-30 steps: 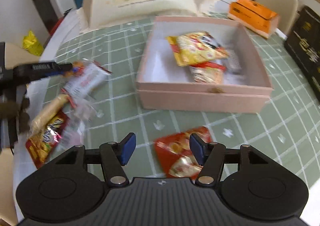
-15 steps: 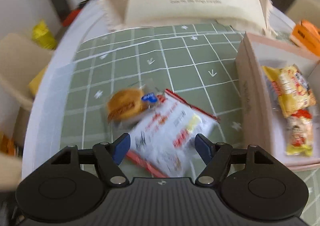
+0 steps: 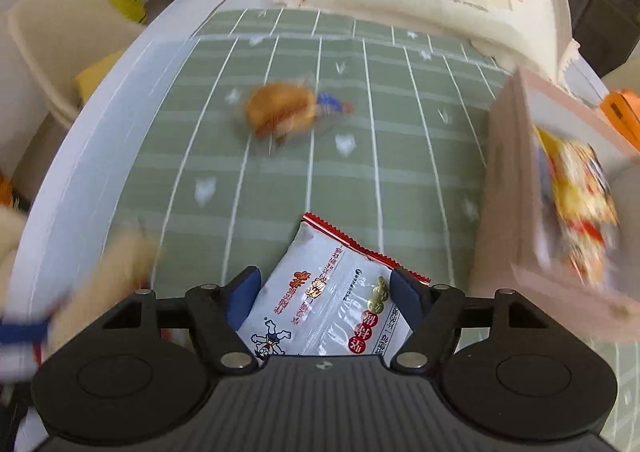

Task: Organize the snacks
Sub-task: 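Grasp round wrapped pastry with left tool while right grasps white packet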

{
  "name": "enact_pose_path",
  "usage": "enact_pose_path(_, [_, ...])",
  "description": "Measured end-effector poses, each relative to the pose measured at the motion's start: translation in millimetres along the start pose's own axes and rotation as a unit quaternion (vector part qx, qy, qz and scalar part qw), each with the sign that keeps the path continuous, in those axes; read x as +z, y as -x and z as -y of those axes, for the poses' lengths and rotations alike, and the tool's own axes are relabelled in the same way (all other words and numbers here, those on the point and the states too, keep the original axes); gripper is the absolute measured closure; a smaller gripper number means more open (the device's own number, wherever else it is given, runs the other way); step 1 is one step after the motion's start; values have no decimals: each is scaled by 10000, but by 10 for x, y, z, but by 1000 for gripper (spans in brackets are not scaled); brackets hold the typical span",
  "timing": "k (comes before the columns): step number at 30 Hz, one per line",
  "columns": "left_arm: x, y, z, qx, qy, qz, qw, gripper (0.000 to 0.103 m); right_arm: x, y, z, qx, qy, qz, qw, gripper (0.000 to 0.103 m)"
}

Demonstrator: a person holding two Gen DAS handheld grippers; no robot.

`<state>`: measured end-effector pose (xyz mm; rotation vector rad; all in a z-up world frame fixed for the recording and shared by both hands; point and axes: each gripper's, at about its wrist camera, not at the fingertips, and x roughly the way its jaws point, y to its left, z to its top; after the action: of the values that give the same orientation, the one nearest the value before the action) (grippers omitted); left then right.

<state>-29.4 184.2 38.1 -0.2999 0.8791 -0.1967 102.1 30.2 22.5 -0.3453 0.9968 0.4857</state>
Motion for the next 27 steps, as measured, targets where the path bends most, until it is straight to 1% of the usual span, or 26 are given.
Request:
enact_pose_path(1, [35, -40, 48, -35, -73, 18, 10000, 60, -93, 76, 34, -62, 30, 5, 10000, 32])
enact_pose_path(3, [134, -142, 132, -263, -180, -16, 9995, 61, -284, 201, 175, -244, 13, 51, 9997, 32])
enact_pose_path(6, [302, -310, 290, -584, -453, -129, 9972, 63, -511, 376, 407, -463, -227, 115, 9986, 32])
enact_pose_path(8, [448, -397, 427, -981, -666, -172, 9928, 62, -649, 474, 553, -606, -389, 157, 9973, 32])
enact_pose_path(10, [637, -436, 512, -1407, -809, -110, 9867, 61, -787, 572, 673, -583, -539, 240, 9966, 31])
enact_pose_path(11, [733, -427, 517, -1441, -822, -3, 9861, 59, -843, 607, 726, -490, -609, 248, 9966, 31])
enact_pose_path(12, [846, -435, 501, -1296, -796, 147, 9883, 59, -900, 643, 773, -403, -689, 237, 9965, 31])
enact_pose_path(14, [1116, -528, 375, -714, -760, 457, 9935, 63, -984, 692, 830, -370, -772, 270, 9960, 30])
enact_pose_path(15, [1256, -608, 295, -378, -810, 572, 9943, 63, -1036, 725, 826, -409, -794, 311, 9955, 28])
enact_pose_path(16, [1378, -707, 226, -89, -909, 604, 9940, 63, -1084, 747, 827, -466, -822, 352, 9949, 28])
enact_pose_path(17, [1476, -810, 179, 110, -1020, 556, 9932, 63, -1112, 752, 827, -489, -856, 377, 9944, 28])
enact_pose_path(19, [1624, -1040, 105, 466, -1342, 286, 9894, 63, -1163, 749, 826, -407, -956, 363, 9939, 28])
enact_pose_path(21, [1691, -1226, 94, 782, -1798, -29, 9806, 63, -1208, 729, 810, -314, -1018, 304, 9938, 28])
enact_pose_path(22, [1703, -1305, 93, 905, -1978, -159, 9759, 62, -1237, 723, 800, -294, -1024, 280, 9939, 28])
enact_pose_path(23, [1709, -1360, 76, 920, -2065, -262, 9738, 61, -1267, 709, 793, -280, -1021, 254, 9941, 28])
enact_pose_path(25, [1764, -1409, 51, 727, -2003, -282, 9766, 59, -1329, 669, 783, -240, -1047, 160, 9941, 27])
enact_pose_path(26, [1795, -1430, 29, 685, -1883, -309, 9792, 58, -1351, 631, 795, -195, -1073, 105, 9940, 26])
enact_pose_path(27, [1820, -1457, 14, 656, -1765, -344, 9815, 55, -1383, 617, 791, -139, -1116, 74, 9936, 25])
